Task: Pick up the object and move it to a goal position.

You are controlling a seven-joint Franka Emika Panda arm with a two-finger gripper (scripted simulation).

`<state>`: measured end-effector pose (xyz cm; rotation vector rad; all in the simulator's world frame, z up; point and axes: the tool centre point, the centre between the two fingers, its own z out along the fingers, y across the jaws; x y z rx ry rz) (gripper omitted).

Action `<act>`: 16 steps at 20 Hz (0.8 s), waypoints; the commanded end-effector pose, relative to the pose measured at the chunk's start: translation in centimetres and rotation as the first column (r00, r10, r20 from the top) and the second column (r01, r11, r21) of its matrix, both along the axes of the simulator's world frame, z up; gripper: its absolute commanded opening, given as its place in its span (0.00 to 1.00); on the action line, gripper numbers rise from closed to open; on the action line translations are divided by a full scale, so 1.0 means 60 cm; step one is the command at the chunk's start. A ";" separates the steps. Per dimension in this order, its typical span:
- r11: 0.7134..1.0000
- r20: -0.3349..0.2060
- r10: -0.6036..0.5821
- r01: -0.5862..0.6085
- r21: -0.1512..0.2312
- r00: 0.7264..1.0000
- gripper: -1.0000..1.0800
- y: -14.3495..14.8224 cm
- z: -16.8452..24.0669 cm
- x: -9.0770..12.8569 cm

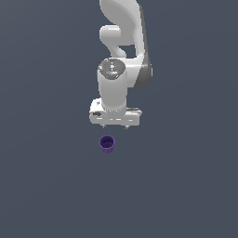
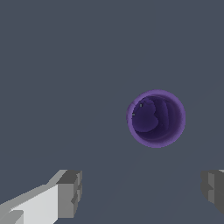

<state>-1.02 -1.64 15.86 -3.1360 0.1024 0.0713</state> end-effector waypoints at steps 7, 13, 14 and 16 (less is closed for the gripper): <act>1.000 0.009 -0.014 0.014 -0.011 1.000 0.62 -0.008 0.015 0.004; 1.000 0.003 0.006 -0.006 -0.018 1.000 0.62 -0.007 0.011 0.004; 1.000 0.001 0.017 -0.017 -0.022 1.000 0.62 -0.007 0.009 0.004; 0.998 -0.007 0.045 -0.045 -0.032 0.999 0.62 -0.007 0.004 0.004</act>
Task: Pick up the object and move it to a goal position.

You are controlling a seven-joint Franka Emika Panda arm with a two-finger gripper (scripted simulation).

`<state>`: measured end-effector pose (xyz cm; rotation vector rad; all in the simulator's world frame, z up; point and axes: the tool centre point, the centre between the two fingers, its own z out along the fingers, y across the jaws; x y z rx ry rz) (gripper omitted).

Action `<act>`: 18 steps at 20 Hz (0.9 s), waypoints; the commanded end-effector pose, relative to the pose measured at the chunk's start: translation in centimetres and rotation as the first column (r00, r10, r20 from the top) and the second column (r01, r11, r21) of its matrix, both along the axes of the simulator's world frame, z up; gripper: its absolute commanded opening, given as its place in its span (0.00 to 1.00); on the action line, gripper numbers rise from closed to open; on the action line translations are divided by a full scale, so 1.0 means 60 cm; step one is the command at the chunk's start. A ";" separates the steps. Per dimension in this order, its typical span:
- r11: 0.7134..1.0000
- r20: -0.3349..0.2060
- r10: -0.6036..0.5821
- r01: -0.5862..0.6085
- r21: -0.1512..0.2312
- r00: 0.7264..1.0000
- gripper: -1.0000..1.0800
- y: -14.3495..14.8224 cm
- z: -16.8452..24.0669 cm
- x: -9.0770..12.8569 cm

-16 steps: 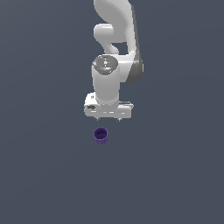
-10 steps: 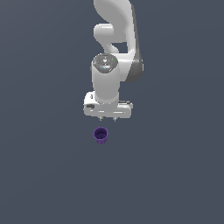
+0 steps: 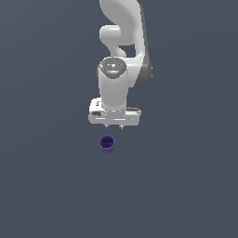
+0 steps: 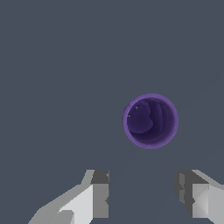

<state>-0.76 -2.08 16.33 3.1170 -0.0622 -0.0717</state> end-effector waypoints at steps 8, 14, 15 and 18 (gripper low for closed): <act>0.972 -0.074 0.217 -0.222 -0.076 0.973 0.62 0.002 -0.038 0.003; 0.890 -0.171 0.413 -0.436 -0.131 0.895 0.62 0.001 -0.075 0.008; 0.875 -0.186 0.438 -0.465 -0.136 0.879 0.62 0.001 -0.080 0.009; 0.831 -0.226 0.499 -0.536 -0.148 0.837 0.62 0.000 -0.092 0.011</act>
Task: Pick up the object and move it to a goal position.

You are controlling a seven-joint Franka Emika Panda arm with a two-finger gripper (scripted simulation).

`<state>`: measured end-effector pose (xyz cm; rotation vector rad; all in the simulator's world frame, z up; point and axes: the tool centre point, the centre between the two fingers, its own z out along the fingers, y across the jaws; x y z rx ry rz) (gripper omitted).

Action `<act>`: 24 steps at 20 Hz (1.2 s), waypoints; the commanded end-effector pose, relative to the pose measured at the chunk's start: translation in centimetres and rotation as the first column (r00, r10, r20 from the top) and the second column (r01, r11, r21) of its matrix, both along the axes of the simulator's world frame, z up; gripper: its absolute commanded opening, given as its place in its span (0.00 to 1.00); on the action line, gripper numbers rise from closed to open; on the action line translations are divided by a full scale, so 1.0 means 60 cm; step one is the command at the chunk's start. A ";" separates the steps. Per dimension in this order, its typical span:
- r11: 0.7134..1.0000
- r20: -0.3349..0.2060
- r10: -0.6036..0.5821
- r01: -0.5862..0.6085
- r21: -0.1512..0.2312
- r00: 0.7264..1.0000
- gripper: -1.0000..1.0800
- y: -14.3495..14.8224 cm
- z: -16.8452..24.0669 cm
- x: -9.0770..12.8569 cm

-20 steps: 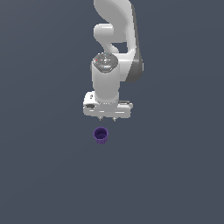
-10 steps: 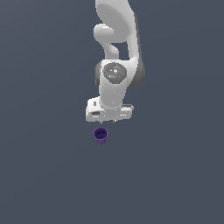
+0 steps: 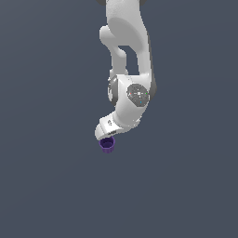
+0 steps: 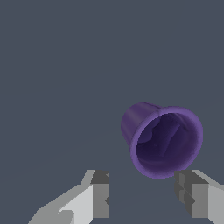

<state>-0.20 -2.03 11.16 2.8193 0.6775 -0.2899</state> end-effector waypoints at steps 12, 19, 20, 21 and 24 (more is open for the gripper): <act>0.987 -0.062 0.145 -0.149 -0.055 0.987 0.62 -0.003 -0.024 0.004; 0.986 -0.064 0.151 -0.154 -0.056 0.987 0.62 -0.016 -0.060 -0.002; 0.986 -0.065 0.151 -0.155 -0.056 0.986 0.62 -0.017 -0.064 -0.003; 0.986 -0.065 0.152 -0.156 -0.056 0.986 0.62 -0.019 -0.067 -0.003; 0.986 -0.065 0.152 -0.156 -0.056 0.986 0.00 -0.020 -0.070 -0.004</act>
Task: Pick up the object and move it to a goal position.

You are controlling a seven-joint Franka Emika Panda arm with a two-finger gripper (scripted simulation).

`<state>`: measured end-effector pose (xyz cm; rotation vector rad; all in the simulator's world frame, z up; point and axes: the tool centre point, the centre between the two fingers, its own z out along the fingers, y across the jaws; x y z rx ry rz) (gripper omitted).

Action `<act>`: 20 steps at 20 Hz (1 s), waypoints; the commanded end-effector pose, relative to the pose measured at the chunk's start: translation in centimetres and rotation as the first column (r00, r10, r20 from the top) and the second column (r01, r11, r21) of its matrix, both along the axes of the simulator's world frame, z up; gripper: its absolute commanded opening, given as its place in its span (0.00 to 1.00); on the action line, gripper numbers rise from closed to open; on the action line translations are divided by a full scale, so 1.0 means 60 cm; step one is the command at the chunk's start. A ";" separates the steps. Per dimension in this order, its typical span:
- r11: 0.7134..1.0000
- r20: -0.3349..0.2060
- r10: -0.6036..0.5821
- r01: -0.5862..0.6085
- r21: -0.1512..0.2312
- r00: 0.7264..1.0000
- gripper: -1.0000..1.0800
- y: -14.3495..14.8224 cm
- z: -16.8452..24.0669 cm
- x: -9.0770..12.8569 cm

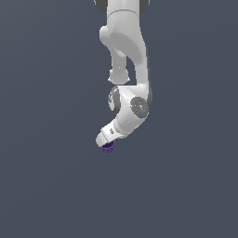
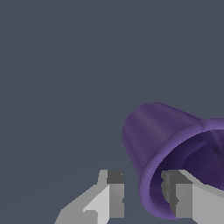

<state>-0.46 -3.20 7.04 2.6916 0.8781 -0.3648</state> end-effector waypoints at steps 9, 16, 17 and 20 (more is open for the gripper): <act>1.000 0.001 0.001 -0.001 0.000 1.000 0.00 0.000 -0.001 0.000; 1.000 0.002 0.000 0.000 0.000 1.000 0.00 -0.001 0.013 -0.005; 1.000 0.002 0.000 0.000 0.000 1.000 0.00 -0.001 0.018 -0.006; 1.000 0.002 0.000 0.000 0.000 1.000 0.00 -0.001 0.038 -0.014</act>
